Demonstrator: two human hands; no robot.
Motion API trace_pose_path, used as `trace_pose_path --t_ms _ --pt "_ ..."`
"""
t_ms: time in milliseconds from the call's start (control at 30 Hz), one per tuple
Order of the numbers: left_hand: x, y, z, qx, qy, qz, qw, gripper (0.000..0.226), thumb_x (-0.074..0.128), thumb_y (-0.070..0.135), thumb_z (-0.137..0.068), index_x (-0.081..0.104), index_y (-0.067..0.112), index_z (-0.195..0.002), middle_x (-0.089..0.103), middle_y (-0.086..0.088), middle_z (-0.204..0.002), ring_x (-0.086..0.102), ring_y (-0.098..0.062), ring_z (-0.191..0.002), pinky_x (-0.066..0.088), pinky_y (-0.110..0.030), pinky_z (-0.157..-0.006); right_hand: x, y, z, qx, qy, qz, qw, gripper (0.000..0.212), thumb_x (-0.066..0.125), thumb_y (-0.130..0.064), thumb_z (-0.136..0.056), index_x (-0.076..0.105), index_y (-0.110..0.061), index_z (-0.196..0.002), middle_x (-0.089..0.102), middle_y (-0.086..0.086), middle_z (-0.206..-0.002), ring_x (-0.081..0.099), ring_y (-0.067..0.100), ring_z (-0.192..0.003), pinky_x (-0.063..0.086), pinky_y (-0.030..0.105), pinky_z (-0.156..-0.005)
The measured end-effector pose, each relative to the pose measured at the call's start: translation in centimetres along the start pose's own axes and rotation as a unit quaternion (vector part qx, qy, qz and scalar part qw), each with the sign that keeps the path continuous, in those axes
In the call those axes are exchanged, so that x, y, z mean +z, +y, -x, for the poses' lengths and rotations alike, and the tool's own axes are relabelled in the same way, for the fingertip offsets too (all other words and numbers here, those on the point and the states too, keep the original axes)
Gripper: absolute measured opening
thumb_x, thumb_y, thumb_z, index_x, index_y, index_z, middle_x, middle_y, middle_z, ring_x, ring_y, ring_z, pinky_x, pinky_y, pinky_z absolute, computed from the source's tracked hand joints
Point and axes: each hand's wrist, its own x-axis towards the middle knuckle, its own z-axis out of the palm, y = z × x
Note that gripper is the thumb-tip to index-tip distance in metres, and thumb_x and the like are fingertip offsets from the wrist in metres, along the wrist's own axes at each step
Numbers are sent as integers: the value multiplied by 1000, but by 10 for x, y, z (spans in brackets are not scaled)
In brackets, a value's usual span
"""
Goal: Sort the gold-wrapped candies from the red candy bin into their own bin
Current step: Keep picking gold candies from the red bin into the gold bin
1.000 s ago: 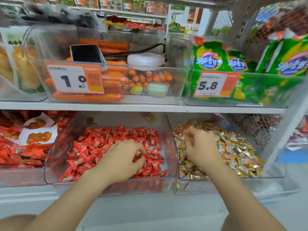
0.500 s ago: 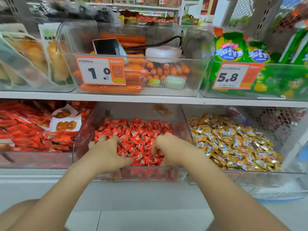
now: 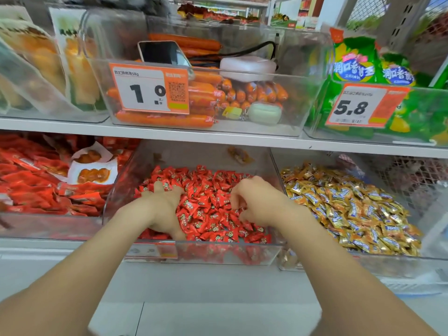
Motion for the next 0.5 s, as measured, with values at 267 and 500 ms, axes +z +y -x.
trace_pose_path --t_ms 267,500 --pt "17 0 -16 235 97 114 960 111 97 43 -64 33 47 -155 45 9 -151 38 -18 -142 35 -35 -118 12 -24 6 8 -24 113 993 37 88 -24 -79 64 -19 -107 59 6 -111 64 34 -106 51 38 -82" --pt "-2 -25 8 218 226 201 928 55 77 38 -93 54 41 -143 46 14 -146 56 -10 -127 47 -31 -107 7 -32 10 -96 99 -33 990 32 72 -15 -83 64 -32 -109 56 -4 -110 59 23 -107 51 40 -93"
